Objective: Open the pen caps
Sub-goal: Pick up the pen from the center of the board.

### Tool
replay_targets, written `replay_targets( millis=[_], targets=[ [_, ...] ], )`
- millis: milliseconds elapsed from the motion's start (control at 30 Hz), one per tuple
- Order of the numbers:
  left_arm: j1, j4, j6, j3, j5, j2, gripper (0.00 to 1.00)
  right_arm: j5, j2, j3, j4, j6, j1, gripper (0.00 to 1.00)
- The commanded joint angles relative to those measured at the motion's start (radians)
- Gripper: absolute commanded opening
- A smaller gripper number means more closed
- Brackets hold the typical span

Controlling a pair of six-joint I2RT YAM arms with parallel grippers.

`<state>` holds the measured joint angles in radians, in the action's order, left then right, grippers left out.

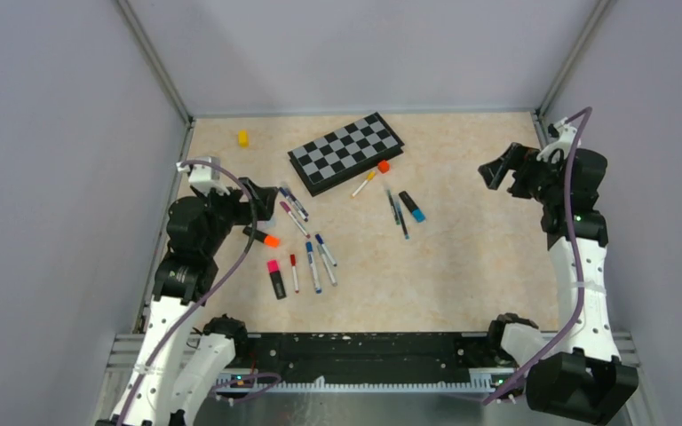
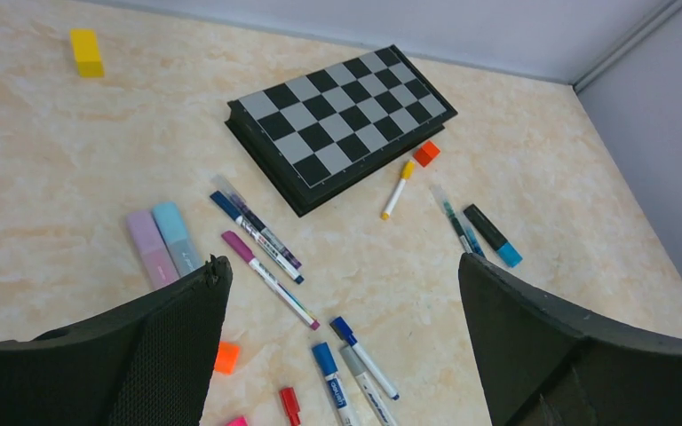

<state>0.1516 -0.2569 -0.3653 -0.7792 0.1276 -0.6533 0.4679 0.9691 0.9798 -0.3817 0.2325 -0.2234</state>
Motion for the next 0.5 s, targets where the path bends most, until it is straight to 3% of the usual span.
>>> replay_targets(
  millis=[0,233,467],
  targets=[
    [0.003,0.037,-0.026,-0.016,0.076,-0.030,0.99,0.001,0.028,0.035,0.030,0.019,0.002,0.99],
    [0.003,0.066,-0.062,0.017,0.149,-0.055,0.99,0.109,0.033,-0.007,0.064,-0.041,0.002,0.99],
    [0.005,0.055,-0.061,0.001,0.259,-0.143,0.99,0.517,0.031,-0.114,0.130,-0.302,0.009,0.99]
  ],
)
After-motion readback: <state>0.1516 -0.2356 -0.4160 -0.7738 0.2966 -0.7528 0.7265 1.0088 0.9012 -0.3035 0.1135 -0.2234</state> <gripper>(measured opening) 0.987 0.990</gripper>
